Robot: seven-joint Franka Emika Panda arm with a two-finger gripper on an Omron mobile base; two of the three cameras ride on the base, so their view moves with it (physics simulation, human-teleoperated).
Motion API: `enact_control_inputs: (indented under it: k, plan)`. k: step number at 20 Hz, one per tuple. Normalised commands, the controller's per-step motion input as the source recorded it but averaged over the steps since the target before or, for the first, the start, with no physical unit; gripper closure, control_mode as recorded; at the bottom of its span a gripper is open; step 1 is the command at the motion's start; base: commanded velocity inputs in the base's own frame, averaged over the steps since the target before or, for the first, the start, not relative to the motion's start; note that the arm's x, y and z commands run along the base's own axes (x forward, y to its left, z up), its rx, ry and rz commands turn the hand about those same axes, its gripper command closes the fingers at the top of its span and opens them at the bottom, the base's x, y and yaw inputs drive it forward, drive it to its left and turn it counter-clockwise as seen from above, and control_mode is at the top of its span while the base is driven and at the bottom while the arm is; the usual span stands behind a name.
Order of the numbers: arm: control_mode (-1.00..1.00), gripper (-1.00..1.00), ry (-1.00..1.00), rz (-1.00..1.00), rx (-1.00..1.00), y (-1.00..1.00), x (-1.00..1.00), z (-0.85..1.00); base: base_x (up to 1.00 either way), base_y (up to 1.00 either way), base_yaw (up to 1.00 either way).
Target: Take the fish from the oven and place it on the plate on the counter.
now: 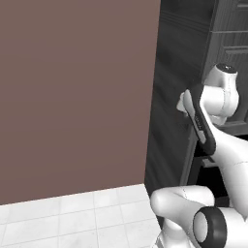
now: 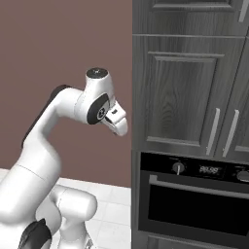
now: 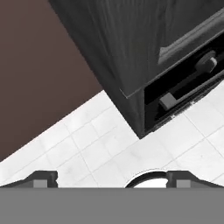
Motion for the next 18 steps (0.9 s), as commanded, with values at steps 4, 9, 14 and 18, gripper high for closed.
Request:
enact_control_inputs:
  k: [4,9,14,18]
  plan:
    - [-1.00,-1.00,-0.06,-0.50,0.30,-0.69,0.00,-0.18,0.00,0.00,0.00]
    - [-1.00,-1.00,-0.05,-0.43,0.38,-0.85,0.00,-0.13,0.00,0.00,0.00]
    - [-1.00,-1.00,-0.12,-0.19,0.44,-1.00,0.00,-0.07,0.00,0.00,0.00]
    - [-1.00,-1.00,-0.06,-0.10,0.45,-1.00,-0.04,-0.15,0.00,0.00,0.00]
